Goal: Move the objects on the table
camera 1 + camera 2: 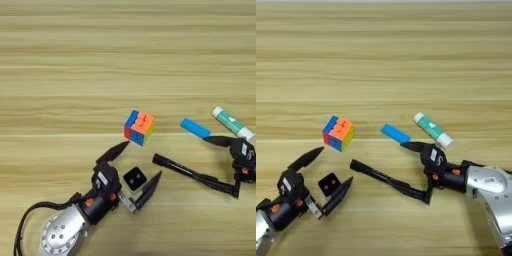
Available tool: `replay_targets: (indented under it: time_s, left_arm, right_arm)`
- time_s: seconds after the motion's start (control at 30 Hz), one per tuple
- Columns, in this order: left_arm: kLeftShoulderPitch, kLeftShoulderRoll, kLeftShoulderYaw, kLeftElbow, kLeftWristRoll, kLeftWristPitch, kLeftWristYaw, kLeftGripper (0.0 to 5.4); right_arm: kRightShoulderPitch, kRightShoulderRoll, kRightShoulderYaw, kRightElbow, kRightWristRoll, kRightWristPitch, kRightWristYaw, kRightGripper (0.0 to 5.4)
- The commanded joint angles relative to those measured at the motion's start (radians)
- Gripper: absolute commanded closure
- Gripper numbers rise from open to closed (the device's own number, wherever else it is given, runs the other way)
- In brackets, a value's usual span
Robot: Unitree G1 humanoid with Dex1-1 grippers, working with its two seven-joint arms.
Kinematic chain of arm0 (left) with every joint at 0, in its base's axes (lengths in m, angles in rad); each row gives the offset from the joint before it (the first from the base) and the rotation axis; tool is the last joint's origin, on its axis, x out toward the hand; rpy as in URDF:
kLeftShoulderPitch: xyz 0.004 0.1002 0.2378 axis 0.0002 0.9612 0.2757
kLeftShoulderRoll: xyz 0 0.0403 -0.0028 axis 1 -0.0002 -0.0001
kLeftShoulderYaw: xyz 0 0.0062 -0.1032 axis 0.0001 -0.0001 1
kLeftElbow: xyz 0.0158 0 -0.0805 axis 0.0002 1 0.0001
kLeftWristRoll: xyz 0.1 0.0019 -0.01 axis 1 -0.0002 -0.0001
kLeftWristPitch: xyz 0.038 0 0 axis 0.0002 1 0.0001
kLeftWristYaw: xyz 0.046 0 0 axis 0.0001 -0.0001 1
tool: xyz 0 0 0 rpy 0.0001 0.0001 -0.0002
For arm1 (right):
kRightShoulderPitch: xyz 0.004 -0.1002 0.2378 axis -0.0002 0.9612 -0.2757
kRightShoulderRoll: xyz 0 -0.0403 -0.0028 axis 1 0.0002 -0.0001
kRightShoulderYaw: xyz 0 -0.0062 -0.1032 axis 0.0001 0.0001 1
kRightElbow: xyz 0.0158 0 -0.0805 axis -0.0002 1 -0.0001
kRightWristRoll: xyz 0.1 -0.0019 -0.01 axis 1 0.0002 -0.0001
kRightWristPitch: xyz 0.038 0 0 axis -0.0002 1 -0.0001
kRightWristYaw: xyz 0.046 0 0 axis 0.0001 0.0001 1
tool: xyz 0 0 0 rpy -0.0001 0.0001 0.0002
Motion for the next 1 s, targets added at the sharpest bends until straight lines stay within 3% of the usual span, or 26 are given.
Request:
replay_targets:
  time_s: [0.03, 0.2, 1.0]
  left_arm:
    - [0.02, 0.045, -0.051, -0.014, 0.035, 0.021, -0.051, 0.0]
    - [0.025, 0.06, -0.069, -0.008, 0.053, 0.018, -0.056, 0.0]
    - [0.016, 0.045, -0.074, 0.006, 0.065, 0.008, -0.027, 0.0]
  right_arm:
    - [-0.012, -0.006, -0.016, -0.02, 0.01, 0.012, -0.008, 0.03]
    - [-0.008, -0.007, -0.023, -0.029, 0.01, 0.016, -0.007, 0.03]
    - [0.006, -0.007, -0.033, -0.045, 0.011, 0.021, -0.004, 0.03]
